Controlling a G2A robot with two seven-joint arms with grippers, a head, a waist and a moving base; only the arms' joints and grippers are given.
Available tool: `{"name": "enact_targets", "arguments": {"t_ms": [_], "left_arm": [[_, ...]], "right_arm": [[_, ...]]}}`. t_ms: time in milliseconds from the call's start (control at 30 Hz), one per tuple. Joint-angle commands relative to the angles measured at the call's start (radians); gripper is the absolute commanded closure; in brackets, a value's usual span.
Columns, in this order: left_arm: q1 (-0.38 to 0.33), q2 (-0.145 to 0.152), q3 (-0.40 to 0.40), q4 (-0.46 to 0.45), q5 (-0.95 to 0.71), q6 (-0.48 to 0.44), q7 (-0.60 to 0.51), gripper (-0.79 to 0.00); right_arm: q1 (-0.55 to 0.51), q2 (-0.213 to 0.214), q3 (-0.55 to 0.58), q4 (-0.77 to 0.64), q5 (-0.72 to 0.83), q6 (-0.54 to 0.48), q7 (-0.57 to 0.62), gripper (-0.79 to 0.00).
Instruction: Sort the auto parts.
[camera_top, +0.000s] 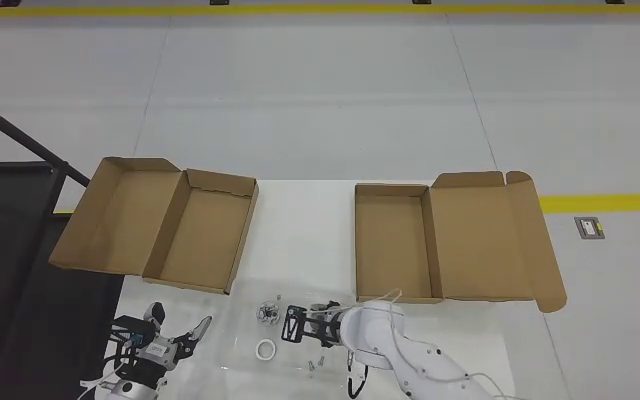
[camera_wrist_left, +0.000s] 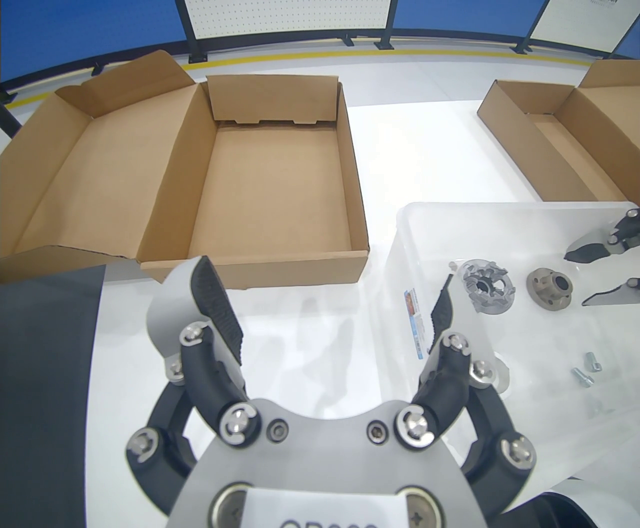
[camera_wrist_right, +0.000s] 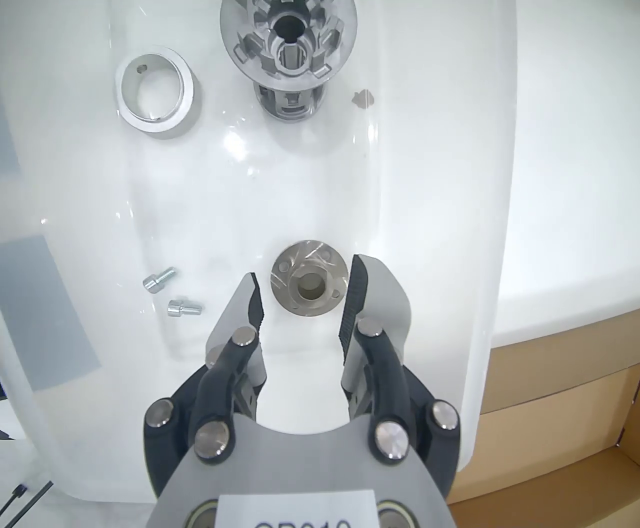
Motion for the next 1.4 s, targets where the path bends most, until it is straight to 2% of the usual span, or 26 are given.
{"name": "enact_targets", "arguments": {"t_ms": [0,267,367,433,567,733,800,833,867,900,1000,1100,1367], "left_arm": [[0.0,0.0,0.0,0.0,0.0,0.0,0.0,-0.785],[0.0,0.0,0.0,0.0,0.0,0.0,0.0,-0.785],[0.0,0.0,0.0,0.0,0.0,0.0,0.0,-0.785],[0.0,0.0,0.0,0.0,0.0,0.0,0.0,-0.785],[0.0,0.0,0.0,0.0,0.0,0.0,0.0,-0.785],[0.0,0.0,0.0,0.0,0.0,0.0,0.0,-0.785],[0.0,0.0,0.0,0.0,0.0,0.0,0.0,-0.785],[0.0,0.0,0.0,0.0,0.0,0.0,0.0,-0.785],[0.0,0.0,0.0,0.0,0.0,0.0,0.0,-0.785],[0.0,0.0,0.0,0.0,0.0,0.0,0.0,-0.785],[0.0,0.0,0.0,0.0,0.0,0.0,0.0,-0.785],[0.0,0.0,0.0,0.0,0.0,0.0,0.0,-0.785],[0.0,0.0,0.0,0.0,0.0,0.0,0.0,-0.785]], "right_arm": [[0.012,-0.008,-0.008,0.018,0.005,0.004,0.003,-0.533],[0.048,-0.033,-0.035,0.081,0.022,0.006,0.037,-0.536],[0.056,-0.042,-0.043,0.099,0.027,0.009,0.05,-0.483],[0.061,-0.047,-0.048,0.111,0.027,0.017,0.062,-0.385],[0.068,-0.056,-0.052,0.13,0.028,0.022,0.069,-0.348],[0.073,-0.064,-0.053,0.145,0.025,0.025,0.07,-0.246],[0.073,-0.066,-0.052,0.148,0.024,0.026,0.07,-0.157],[0.074,-0.067,-0.051,0.148,0.022,0.028,0.069,-0.052],[0.073,-0.067,-0.048,0.145,0.022,0.027,0.062,0.0],[0.071,-0.067,-0.044,0.139,0.023,0.023,0.054,0.0],[0.046,-0.055,-0.016,0.078,0.021,-0.009,0.001,0.0],[-0.014,-0.025,0.04,-0.04,0.0,-0.076,-0.07,0.0],[-0.291,0.079,0.269,-0.458,-0.154,-0.252,-0.32,0.0]]}}
